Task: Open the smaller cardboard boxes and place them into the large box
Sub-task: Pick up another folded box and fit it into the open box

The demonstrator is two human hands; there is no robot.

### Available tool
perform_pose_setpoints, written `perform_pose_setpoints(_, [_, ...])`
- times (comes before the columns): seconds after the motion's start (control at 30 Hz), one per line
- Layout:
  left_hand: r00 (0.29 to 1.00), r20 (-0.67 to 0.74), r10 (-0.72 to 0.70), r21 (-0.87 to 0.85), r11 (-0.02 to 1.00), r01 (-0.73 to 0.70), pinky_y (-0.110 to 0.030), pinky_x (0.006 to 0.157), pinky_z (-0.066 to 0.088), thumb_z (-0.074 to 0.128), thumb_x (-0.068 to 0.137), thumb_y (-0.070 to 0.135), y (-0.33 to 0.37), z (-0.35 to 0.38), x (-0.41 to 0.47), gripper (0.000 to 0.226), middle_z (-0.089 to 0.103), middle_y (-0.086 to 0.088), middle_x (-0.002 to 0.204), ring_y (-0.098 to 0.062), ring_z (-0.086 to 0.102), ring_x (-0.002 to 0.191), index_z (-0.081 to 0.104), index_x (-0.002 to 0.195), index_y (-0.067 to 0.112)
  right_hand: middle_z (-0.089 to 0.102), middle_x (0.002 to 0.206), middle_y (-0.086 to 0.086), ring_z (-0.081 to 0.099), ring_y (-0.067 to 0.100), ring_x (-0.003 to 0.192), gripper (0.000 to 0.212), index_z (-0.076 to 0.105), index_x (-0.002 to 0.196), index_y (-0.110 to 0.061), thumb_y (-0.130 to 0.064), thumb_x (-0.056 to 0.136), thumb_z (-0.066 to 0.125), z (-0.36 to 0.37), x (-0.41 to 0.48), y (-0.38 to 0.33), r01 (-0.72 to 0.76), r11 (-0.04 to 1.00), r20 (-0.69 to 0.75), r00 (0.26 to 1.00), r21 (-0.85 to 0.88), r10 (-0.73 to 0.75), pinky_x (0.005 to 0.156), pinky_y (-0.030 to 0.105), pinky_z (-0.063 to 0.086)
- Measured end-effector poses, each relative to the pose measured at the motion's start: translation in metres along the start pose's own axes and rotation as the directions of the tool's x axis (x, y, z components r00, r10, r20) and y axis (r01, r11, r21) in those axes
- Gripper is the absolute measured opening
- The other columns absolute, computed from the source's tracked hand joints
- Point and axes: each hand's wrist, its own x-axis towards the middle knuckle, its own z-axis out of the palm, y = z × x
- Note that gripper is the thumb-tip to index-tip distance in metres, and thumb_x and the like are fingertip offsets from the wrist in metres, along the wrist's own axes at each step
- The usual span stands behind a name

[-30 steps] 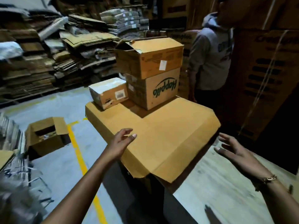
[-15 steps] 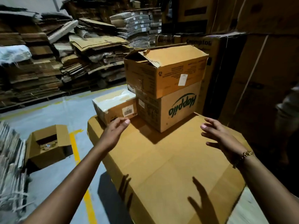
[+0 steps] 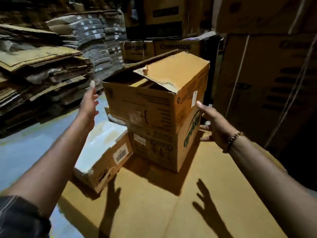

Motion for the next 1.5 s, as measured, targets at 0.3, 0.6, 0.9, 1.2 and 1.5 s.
perform_pose_setpoints(0.3, [0.949, 0.312, -0.052, 0.066, 0.997, 0.034, -0.042, 0.094, 0.044, 0.039, 0.079, 0.089, 0.016, 0.016, 0.097, 0.077, 0.066, 0.001, 0.118, -0.02, 0.058, 0.11, 0.067, 0.116, 0.028, 0.056, 0.112, -0.004, 0.054, 0.024, 0.107, 0.076, 0.054, 0.126, -0.032, -0.085, 0.072, 0.052, 0.04, 0.056, -0.057, -0.036, 0.994, -0.139, 0.99, -0.106, 0.022, 0.099, 0.052, 0.038])
perform_pose_setpoints(0.6, [0.79, 0.517, -0.329, 0.234, 0.942, 0.24, -0.049, 0.082, 0.047, 0.064, 0.08, 0.07, 0.017, 0.029, 0.087, 0.05, 0.075, -0.008, 0.095, -0.03, 0.065, 0.097, 0.067, 0.095, 0.022, 0.07, 0.109, 0.015, 0.063, 0.041, 0.107, 0.065, 0.059, 0.108, -0.015, -0.071, 0.076, 0.066, 0.017, 0.043, -0.071, -0.259, 0.956, -0.229, 0.948, -0.141, 0.223, 0.099, 0.068, 0.041])
perform_pose_setpoints(0.9, [0.746, 0.63, -0.216, 0.056, 0.971, 0.233, -0.048, 0.089, 0.051, 0.066, 0.088, 0.041, 0.005, 0.028, 0.031, 0.015, 0.071, -0.002, 0.08, -0.022, 0.067, 0.079, 0.07, 0.091, 0.026, 0.069, 0.095, 0.012, 0.068, 0.031, 0.091, 0.046, 0.063, 0.111, -0.015, -0.051, 0.083, 0.07, -0.012, -0.012, -0.044, -0.139, 0.979, -0.156, 0.981, -0.148, 0.115, 0.089, 0.056, 0.054])
perform_pose_setpoints(1.2, [0.772, 0.635, -0.027, -0.158, 0.974, 0.163, -0.039, 0.068, 0.056, 0.064, 0.09, 0.027, -0.025, 0.098, -0.137, 0.038, 0.066, -0.001, 0.106, -0.018, 0.065, 0.093, 0.053, 0.126, 0.025, 0.062, 0.073, -0.005, 0.056, 0.008, 0.061, 0.049, 0.056, 0.116, -0.012, -0.021, 0.072, 0.075, -0.099, -0.143, 0.021, 0.19, 0.981, -0.381, 0.905, -0.034, -0.189, 0.051, 0.018, 0.039])
perform_pose_setpoints(1.5, [0.621, 0.773, 0.128, -0.225, 0.971, 0.079, -0.044, 0.112, 0.043, 0.08, 0.069, 0.053, -0.031, 0.185, -0.345, 0.079, 0.07, 0.006, 0.128, -0.014, 0.066, 0.119, 0.052, 0.141, 0.033, 0.071, 0.122, 0.002, 0.068, 0.015, 0.113, 0.073, 0.056, 0.13, -0.021, -0.034, 0.067, 0.09, -0.23, -0.356, 0.064, 0.216, 0.973, -0.592, 0.775, -0.08, -0.221, 0.094, 0.026, 0.054])
